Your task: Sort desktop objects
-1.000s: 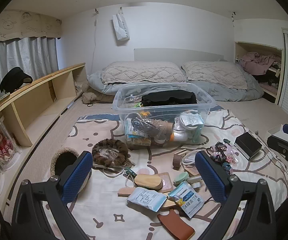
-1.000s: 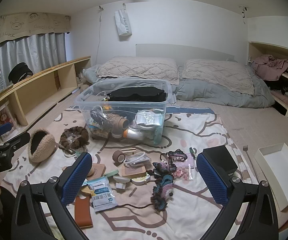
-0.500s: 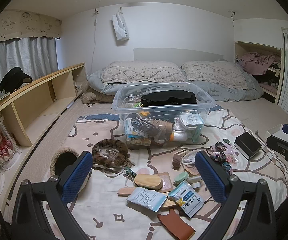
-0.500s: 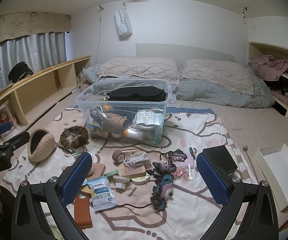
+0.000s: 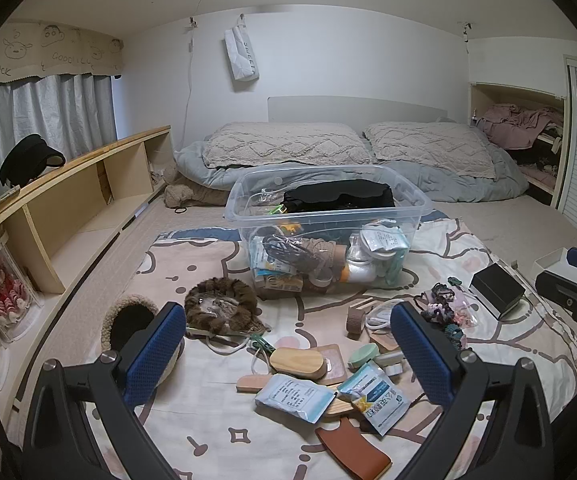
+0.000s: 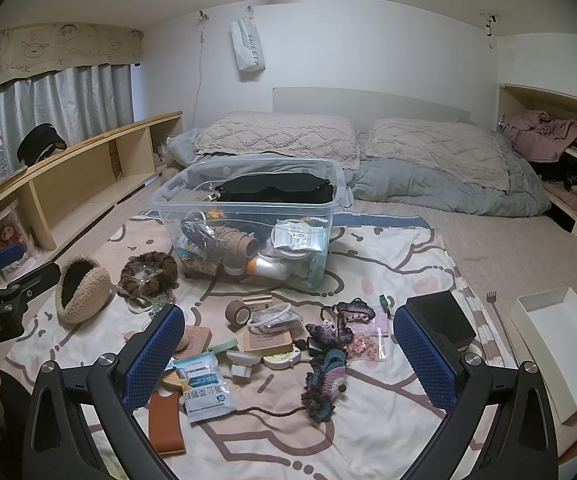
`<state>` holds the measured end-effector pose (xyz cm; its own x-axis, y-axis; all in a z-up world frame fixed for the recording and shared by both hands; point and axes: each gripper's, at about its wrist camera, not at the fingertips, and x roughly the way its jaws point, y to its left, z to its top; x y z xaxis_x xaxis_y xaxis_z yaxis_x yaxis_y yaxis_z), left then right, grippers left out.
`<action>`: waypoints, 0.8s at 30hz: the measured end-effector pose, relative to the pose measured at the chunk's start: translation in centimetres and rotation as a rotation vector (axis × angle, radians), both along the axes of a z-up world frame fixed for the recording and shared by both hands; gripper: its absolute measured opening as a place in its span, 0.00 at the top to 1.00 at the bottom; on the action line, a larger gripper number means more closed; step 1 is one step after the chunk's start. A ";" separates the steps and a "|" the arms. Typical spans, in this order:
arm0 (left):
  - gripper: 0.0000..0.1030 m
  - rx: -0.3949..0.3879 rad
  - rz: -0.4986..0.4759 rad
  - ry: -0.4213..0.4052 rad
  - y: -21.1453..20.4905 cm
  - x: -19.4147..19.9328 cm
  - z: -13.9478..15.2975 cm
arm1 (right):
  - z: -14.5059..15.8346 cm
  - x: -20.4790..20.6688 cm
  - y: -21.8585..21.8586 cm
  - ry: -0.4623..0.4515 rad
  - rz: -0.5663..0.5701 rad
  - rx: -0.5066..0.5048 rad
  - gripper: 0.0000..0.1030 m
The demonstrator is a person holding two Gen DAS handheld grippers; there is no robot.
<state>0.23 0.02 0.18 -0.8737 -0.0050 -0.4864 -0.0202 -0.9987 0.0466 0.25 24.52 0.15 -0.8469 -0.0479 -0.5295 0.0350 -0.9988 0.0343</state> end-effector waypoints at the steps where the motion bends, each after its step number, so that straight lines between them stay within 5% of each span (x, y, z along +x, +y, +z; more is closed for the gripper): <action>1: 0.00 0.000 0.000 0.000 0.0 0.0 0.0 | 0.0 0.0 0.0 0.000 0.000 0.000 0.00; 16: 0.00 0.004 -0.049 0.012 0.4 0.4 -0.1 | 0.6 1.0 0.4 0.018 0.014 -0.024 0.00; 24: 0.00 0.022 -0.036 0.038 -0.1 1.3 1.9 | 2.6 2.3 2.5 0.101 0.020 -0.028 0.00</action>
<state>1.57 -0.13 2.11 -0.8910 0.0369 -0.4525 -0.0547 -0.9982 0.0262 2.55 26.97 2.78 -0.8948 -0.0786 -0.4394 0.0593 -0.9966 0.0576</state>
